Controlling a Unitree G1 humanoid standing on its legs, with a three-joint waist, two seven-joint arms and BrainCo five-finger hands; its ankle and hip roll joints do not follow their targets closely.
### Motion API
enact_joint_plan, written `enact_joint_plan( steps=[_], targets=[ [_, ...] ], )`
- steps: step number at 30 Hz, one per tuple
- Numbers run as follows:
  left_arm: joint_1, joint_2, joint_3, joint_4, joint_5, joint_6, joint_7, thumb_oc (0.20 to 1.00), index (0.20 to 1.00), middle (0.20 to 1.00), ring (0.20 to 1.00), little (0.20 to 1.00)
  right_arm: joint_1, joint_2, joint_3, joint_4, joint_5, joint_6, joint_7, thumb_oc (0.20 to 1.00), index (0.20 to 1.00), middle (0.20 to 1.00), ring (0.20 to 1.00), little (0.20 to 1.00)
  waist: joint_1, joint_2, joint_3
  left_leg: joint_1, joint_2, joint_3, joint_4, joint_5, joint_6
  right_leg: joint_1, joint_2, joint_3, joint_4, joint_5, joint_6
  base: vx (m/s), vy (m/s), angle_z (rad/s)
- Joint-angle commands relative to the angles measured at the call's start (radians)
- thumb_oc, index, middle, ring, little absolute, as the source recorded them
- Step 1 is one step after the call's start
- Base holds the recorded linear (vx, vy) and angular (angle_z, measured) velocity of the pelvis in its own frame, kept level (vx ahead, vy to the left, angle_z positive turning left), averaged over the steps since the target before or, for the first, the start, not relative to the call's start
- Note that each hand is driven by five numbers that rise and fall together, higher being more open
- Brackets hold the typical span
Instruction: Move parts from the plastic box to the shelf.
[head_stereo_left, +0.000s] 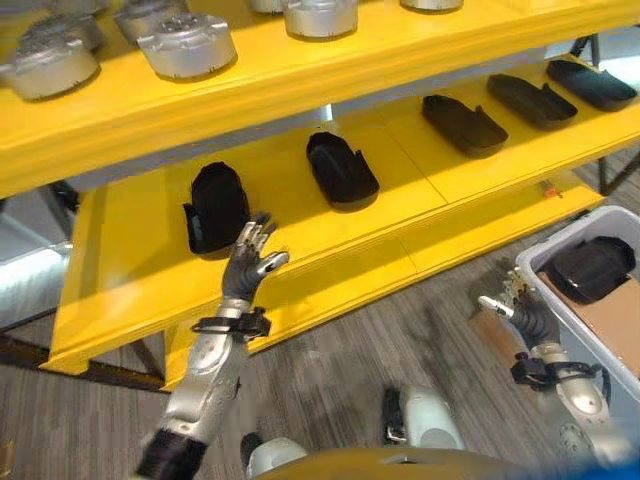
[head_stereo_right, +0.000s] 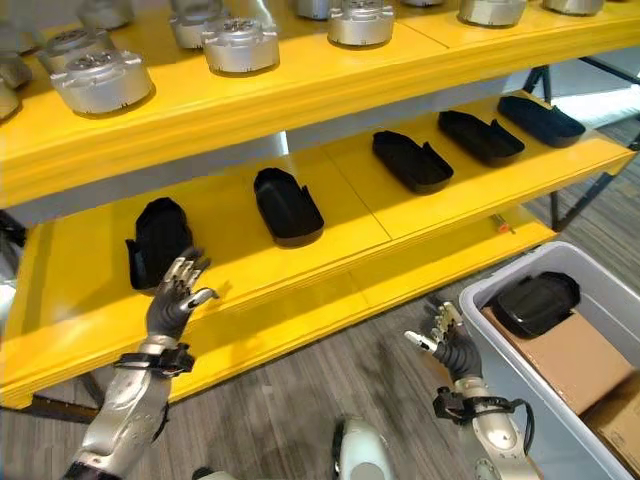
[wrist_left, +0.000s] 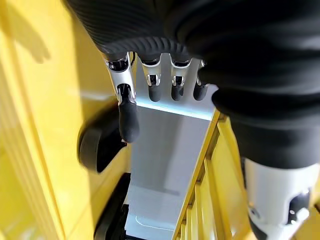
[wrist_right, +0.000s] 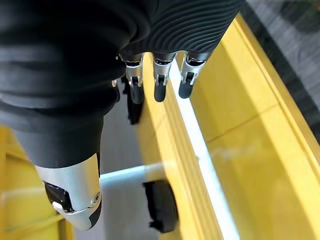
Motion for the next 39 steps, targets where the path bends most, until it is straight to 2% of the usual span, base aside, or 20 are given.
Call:
enact_joint_plan(
  steps=[1,3,4,6,7,10,16,19,28,30,31,32,34,35,37,38,39],
  targets=[
    [0.042,0.034,0.115,-0.081,0.048,-0.051,-0.015,1.000,1.000,1.000,1.000,1.000,-0.052,0.034,-0.003,-0.072,-0.011,-0.037,0.012,1.000,1.000,1.000,1.000,1.000,0.056,-0.047,0.030,-0.089,-0.248,-0.364,-0.049,-0.160,0.125,0.235,0.035,0.084,-0.291,0.161,0.040,0.16,-0.016,-0.89],
    [0.066,0.031,0.138,-0.096,0.062,-0.057,-0.018,1.000,1.000,1.000,1.000,1.000,-0.082,0.038,0.014,-0.048,-0.014,-0.036,0.023,1.000,1.000,1.000,1.000,1.000,0.087,-0.061,0.023,-0.126,-0.339,-0.498,-0.064,-0.159,0.138,0.244,0.056,0.147,-0.337,0.196,0.048,0.14,-0.030,-1.93],
    [0.088,0.029,0.158,-0.103,0.070,-0.065,-0.019,1.000,1.000,1.000,1.000,1.000,-0.114,0.041,0.031,-0.025,-0.017,-0.032,0.034,1.000,1.000,1.000,1.000,1.000,0.111,-0.065,0.017,-0.142,-0.397,-0.586,-0.076,-0.156,0.150,0.242,0.081,0.203,-0.364,0.218,0.055,0.11,-0.003,-1.71],
    [0.121,0.026,0.181,-0.115,0.063,-0.068,-0.023,1.000,1.000,1.000,1.000,1.000,-0.126,0.051,0.058,-0.028,-0.010,-0.022,0.056,1.000,1.000,1.000,1.000,1.000,0.130,-0.071,0.006,-0.118,-0.423,-0.647,-0.079,-0.178,0.172,0.239,0.100,0.273,-0.376,0.235,0.056,0.08,0.035,-1.27],
    [0.122,0.026,0.182,-0.116,0.063,-0.068,-0.023,1.000,1.000,1.000,1.000,1.000,-0.125,0.051,0.059,-0.028,-0.010,-0.021,0.056,1.000,1.000,1.000,1.000,1.000,0.133,-0.072,0.007,-0.115,-0.423,-0.643,-0.080,-0.179,0.173,0.241,0.100,0.277,-0.376,0.236,0.056,0.07,0.071,-2.07],
    [0.139,0.016,0.181,-0.118,0.050,-0.068,-0.040,1.000,1.000,1.000,1.000,1.000,-0.108,0.062,0.069,-0.037,0.001,-0.001,0.078,1.000,1.000,1.000,1.000,1.000,0.126,-0.069,-0.026,-0.064,-0.399,-0.572,-0.137,-0.174,0.188,0.256,0.105,0.317,-0.403,0.253,0.068,0.12,0.117,-0.84],
    [0.168,0.024,0.196,-0.125,0.047,-0.061,-0.026,1.000,1.000,1.000,1.000,1.000,-0.103,0.082,0.108,-0.034,0.022,0.026,0.093,1.000,1.000,1.000,1.000,1.000,0.111,-0.068,-0.065,0.004,-0.385,-0.471,-0.174,-0.198,0.218,0.271,0.102,0.392,-0.424,0.280,0.090,0.08,0.108,-0.62],
    [0.171,0.022,0.198,-0.126,0.050,-0.059,-0.019,1.000,1.000,1.000,1.000,1.000,-0.108,0.085,0.130,-0.043,0.031,0.036,0.096,1.000,1.000,1.000,1.000,1.000,0.108,-0.069,-0.075,0.011,-0.382,-0.437,-0.174,-0.211,0.221,0.263,0.102,0.424,-0.430,0.291,0.100,0.02,0.081,-0.42],
    [0.161,0.025,0.193,-0.128,0.062,-0.058,-0.003,1.000,1.000,1.000,1.000,1.000,-0.138,0.091,0.161,-0.041,0.040,0.040,0.084,1.000,1.000,1.000,1.000,1.000,0.100,-0.066,-0.072,0.032,-0.383,-0.389,-0.170,-0.237,0.237,0.255,0.099,0.465,-0.422,0.293,0.115,0.01,0.056,-0.19],
    [0.143,0.035,0.192,-0.127,0.061,-0.057,0.009,1.000,1.000,1.000,1.000,1.000,-0.162,0.092,0.171,-0.040,0.038,0.038,0.079,1.000,1.000,1.000,1.000,1.000,0.103,-0.062,-0.048,0.024,-0.386,-0.377,-0.139,-0.258,0.250,0.204,0.111,0.471,-0.313,0.269,0.118,-0.12,0.067,-0.34],
    [0.104,0.055,0.194,-0.127,0.079,-0.062,0.032,1.000,1.000,1.000,1.000,1.000,-0.210,0.102,0.203,-0.042,0.029,0.039,0.070,1.000,1.000,1.000,1.000,1.000,0.102,-0.062,0.021,0.001,-0.383,-0.355,-0.051,-0.304,0.268,0.076,0.121,0.425,-0.066,0.289,0.180,-0.19,0.045,-0.53],
    [0.103,0.055,0.194,-0.127,0.080,-0.062,0.033,1.000,1.000,1.000,1.000,1.000,-0.212,0.103,0.203,-0.041,0.029,0.038,0.070,1.000,1.000,1.000,1.000,1.000,0.103,-0.063,0.022,-0.003,-0.385,-0.354,-0.045,-0.306,0.268,0.071,0.120,0.426,-0.057,0.285,0.181,-0.17,0.036,-0.63],
    [0.082,0.061,0.190,-0.130,0.084,-0.062,0.046,1.000,1.000,1.000,1.000,1.000,-0.232,0.108,0.217,-0.046,0.024,0.038,0.064,1.000,1.000,1.000,1.000,1.000,0.103,-0.063,0.060,-0.004,-0.386,-0.332,0.032,-0.357,0.273,0.009,0.076,0.340,0.049,0.313,0.203,0.00,0.034,-0.43],
    [0.071,0.061,0.190,-0.131,0.084,-0.061,0.050,1.000,1.000,1.000,1.000,1.000,-0.244,0.114,0.223,-0.047,0.027,0.039,0.058,1.000,1.000,1.000,1.000,1.000,0.102,-0.059,0.076,-0.003,-0.389,-0.314,0.078,-0.392,0.274,-0.012,0.033,0.300,0.053,0.319,0.193,0.05,0.030,-0.33],
    [0.055,0.052,0.183,-0.124,0.069,-0.064,0.058,1.000,1.000,1.000,1.000,1.000,-0.284,0.114,0.243,-0.036,0.028,0.038,0.045,1.000,1.000,1.000,1.000,1.000,0.103,-0.044,0.104,0.008,-0.374,-0.279,0.145,-0.451,0.268,-0.054,-0.047,0.253,-0.027,0.292,0.152,0.11,-0.035,-0.45],
    [0.050,0.045,0.186,-0.124,0.065,-0.067,0.063,1.000,1.000,1.000,1.000,1.000,-0.301,0.111,0.246,-0.024,0.021,0.037,0.034,1.000,1.000,1.000,1.000,1.000,0.110,-0.037,0.129,0.017,-0.361,-0.264,0.188,-0.490,0.261,-0.077,-0.114,0.230,-0.104,0.313,0.151,0.15,-0.085,-0.56],
    [0.055,0.039,0.184,-0.118,0.060,-0.068,0.065,1.000,1.000,1.000,1.000,1.000,-0.302,0.108,0.251,-0.025,0.014,0.039,0.027,1.000,1.000,1.000,1.000,1.000,0.112,-0.037,0.138,0.021,-0.356,-0.258,0.204,-0.497,0.258,-0.074,-0.142,0.225,-0.121,0.335,0.151,0.18,-0.141,-0.65]
  ],
)
